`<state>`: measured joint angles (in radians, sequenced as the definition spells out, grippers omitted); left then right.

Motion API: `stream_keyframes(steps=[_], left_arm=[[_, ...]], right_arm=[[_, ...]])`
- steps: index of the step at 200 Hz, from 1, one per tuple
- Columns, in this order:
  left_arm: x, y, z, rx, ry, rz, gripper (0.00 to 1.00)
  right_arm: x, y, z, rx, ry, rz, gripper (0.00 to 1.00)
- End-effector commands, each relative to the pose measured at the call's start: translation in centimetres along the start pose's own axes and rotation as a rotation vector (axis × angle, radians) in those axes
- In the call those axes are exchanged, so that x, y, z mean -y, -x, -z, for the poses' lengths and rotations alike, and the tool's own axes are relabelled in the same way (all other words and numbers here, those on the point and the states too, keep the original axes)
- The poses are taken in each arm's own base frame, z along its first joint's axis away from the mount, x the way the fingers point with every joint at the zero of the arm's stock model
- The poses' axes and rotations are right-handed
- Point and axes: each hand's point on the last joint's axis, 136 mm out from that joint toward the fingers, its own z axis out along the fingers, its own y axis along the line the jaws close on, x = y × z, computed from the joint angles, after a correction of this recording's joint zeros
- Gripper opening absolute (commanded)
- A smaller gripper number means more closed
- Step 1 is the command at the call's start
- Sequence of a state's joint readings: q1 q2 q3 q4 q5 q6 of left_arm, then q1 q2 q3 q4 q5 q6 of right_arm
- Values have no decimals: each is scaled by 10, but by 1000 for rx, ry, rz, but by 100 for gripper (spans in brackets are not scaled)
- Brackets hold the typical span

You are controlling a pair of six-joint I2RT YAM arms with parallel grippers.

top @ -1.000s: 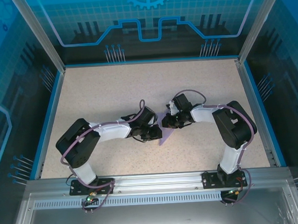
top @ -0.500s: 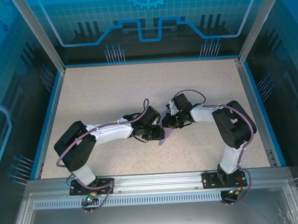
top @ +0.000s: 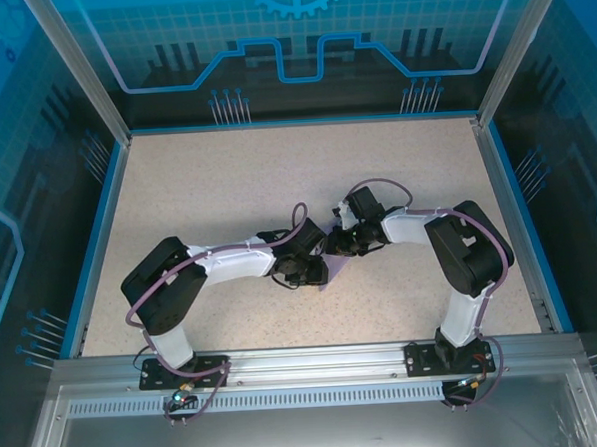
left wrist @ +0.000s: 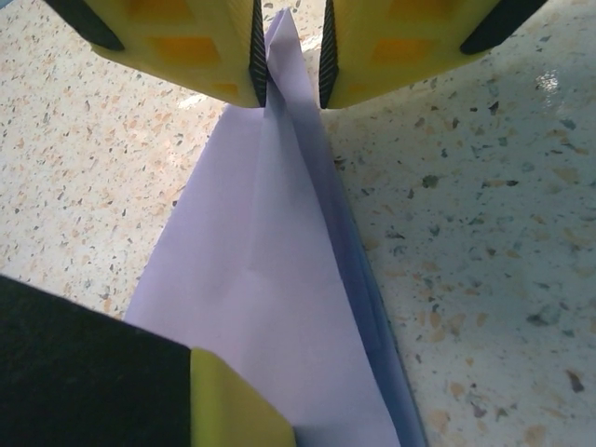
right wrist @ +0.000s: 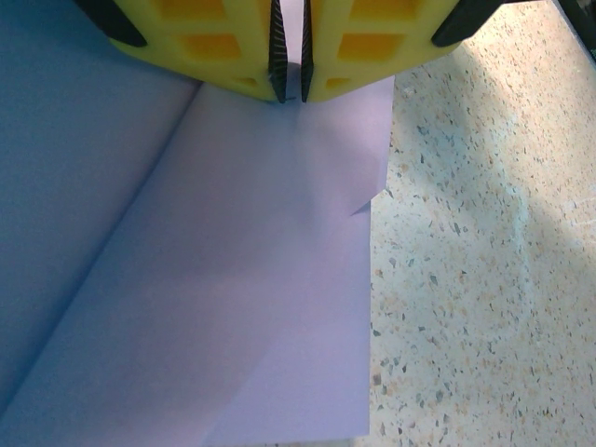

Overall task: Fold a paper plane with a square sheet of paper (pick it up from the middle)
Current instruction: Fourth fold the wing at the center of the table.

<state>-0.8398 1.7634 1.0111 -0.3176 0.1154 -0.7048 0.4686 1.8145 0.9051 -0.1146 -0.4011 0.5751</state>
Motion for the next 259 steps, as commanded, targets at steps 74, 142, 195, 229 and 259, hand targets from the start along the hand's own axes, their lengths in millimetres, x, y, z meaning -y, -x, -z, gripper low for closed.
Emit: stream_keyframes(steps=[74, 142, 195, 229, 259], left_arm=[[-8, -5, -10, -15, 32, 13, 13], [-14, -7, -15, -19, 53, 20, 9], [-20, -9, -18, -29, 79, 17, 9], [-25, -13, -22, -44, 92, 17, 7], [-30, -16, -26, -52, 112, 13, 5]], right_arm=[[24, -18, -9, -56, -68, -26, 16], [23, -16, -8, -49, -64, -24, 16], [22, -15, -7, -47, -59, -23, 16], [12, -9, 0, -24, -28, -20, 19], [6, -6, 12, 10, 24, -40, 23]])
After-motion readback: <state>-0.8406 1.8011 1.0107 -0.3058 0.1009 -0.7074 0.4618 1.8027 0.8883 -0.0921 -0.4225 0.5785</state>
